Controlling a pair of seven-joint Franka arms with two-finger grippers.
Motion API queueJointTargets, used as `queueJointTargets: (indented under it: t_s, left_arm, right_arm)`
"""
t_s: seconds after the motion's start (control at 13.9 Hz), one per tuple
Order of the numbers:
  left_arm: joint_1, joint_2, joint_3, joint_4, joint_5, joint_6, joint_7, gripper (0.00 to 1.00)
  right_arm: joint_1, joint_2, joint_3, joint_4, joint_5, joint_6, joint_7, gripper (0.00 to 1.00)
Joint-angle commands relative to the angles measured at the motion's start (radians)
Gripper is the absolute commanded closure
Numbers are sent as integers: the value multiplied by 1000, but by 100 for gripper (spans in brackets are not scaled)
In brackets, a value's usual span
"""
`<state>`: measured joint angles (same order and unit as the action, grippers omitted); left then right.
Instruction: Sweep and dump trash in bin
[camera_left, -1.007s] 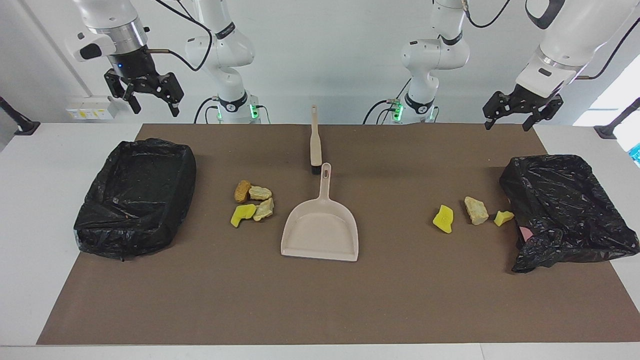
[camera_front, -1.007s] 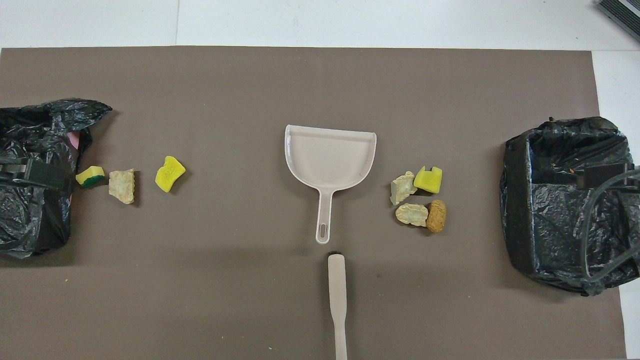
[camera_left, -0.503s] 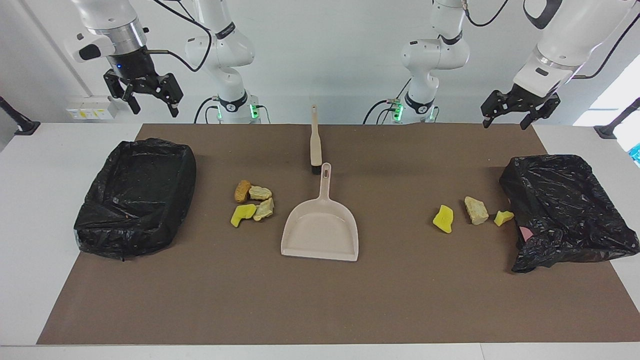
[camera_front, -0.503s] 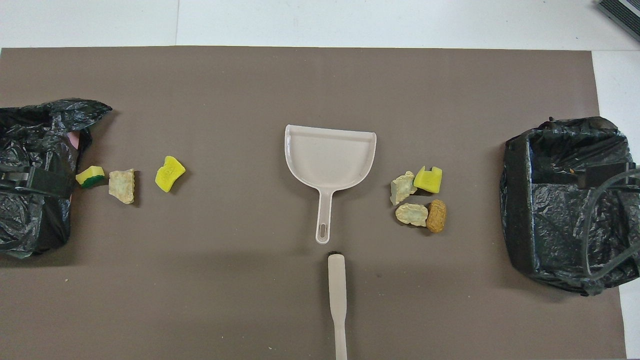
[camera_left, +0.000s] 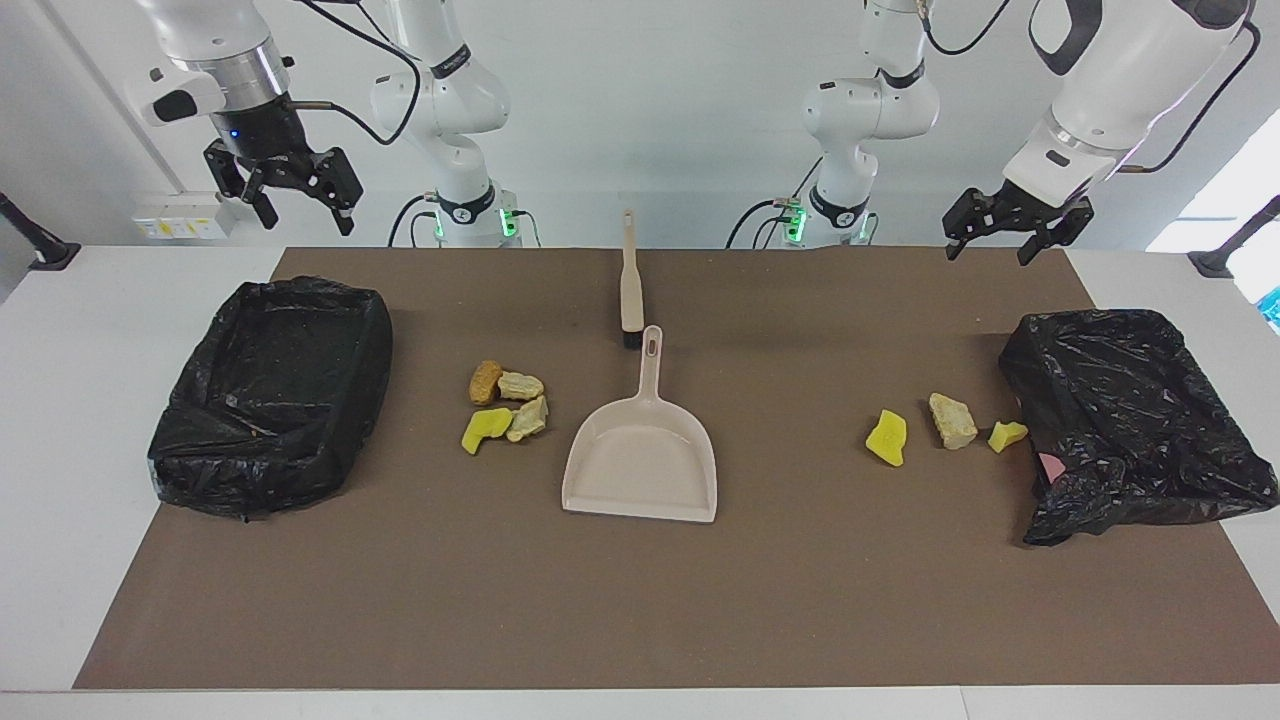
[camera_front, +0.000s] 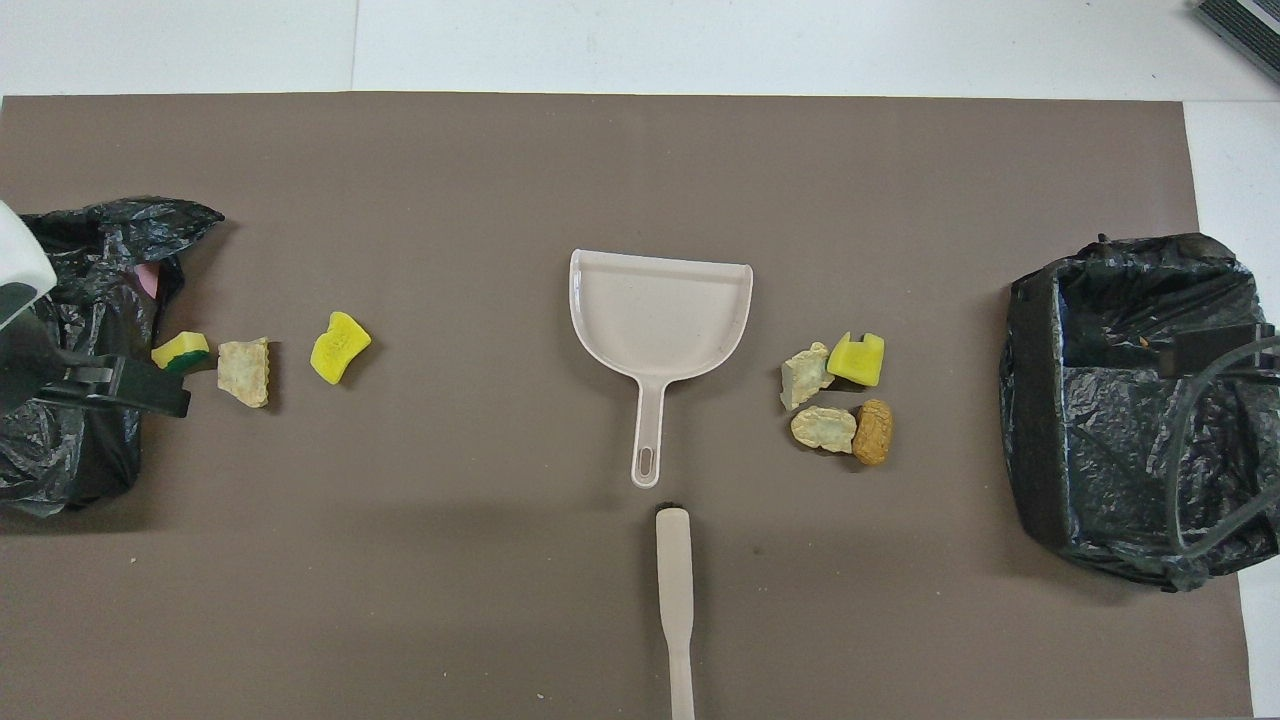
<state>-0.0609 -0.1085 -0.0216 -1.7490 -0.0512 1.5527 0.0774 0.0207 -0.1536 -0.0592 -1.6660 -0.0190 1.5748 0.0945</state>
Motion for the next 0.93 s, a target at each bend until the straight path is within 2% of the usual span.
queueJointTargets:
  t_s: [0.0, 0.14, 0.5, 0.72, 0.86]
  left_arm:
    - [-78, -82, 11, -156, -15, 113, 4, 0]
    - [-134, -96, 11, -231, -19, 193, 4, 0]
    - [-267, -100, 11, -343, -41, 303, -19, 0]
    - [-376, -143, 11, -417, -50, 345, -149, 0]
    - [-443, -160, 11, -429, -50, 343, -227, 0]
  right_arm:
    - [-11, 0, 2, -3, 24, -3, -7, 0]
    - [-11, 12, 2, 12, 17, -9, 1, 0]
    - [-13, 6, 1, 11, 25, -9, -12, 0]
    - [-4, 6, 2, 12, 25, -13, -27, 0]
    - [-1, 3, 2, 8, 10, -16, -27, 0]
